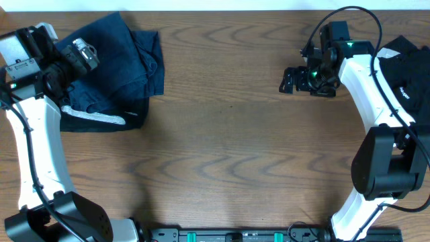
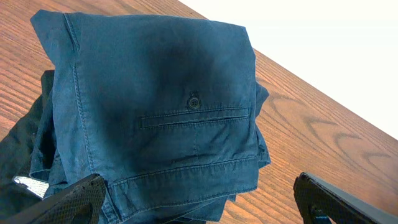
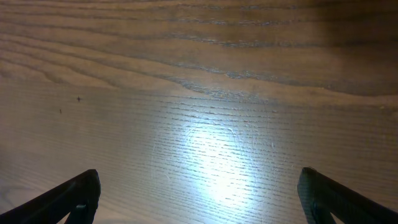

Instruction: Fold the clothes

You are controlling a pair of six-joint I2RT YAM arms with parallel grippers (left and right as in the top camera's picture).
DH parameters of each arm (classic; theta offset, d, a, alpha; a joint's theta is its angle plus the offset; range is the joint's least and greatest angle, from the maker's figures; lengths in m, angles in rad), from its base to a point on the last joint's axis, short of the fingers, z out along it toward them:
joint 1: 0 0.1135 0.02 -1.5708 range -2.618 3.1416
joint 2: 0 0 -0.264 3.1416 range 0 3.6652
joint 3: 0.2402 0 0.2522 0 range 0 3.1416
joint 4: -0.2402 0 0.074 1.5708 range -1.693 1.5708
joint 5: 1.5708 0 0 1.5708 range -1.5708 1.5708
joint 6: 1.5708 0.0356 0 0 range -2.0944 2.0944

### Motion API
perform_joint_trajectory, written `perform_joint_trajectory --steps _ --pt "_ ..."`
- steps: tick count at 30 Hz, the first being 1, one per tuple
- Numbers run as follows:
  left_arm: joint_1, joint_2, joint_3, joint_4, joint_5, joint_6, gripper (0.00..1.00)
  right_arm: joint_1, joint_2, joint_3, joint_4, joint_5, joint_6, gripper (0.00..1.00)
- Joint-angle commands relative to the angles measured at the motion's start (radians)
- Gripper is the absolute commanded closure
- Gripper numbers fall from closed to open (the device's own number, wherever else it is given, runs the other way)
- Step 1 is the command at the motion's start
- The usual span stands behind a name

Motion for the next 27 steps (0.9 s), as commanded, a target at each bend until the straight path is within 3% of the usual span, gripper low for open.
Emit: perform_joint_trajectory --steps 1,13,18,27 --pt "-0.001 0.007 0.005 0.000 0.017 0.002 0.02 -0.003 0.001 0.007 0.000 0.003 0.008 0.01" --pt "-0.001 0.007 0.005 0.000 0.017 0.002 0.02 -0.002 0.002 0.005 0.017 0.003 0.005 0.01" --pt "-0.001 0.007 0.005 0.000 0.017 0.002 0.02 0.018 -0.037 -0.044 0.225 -0.001 -0.014 0.01" --pt "-0.001 0.007 0.005 0.000 0.017 0.002 0.02 0.117 -0.286 -0.082 0.570 0.035 -0.282 0.01"
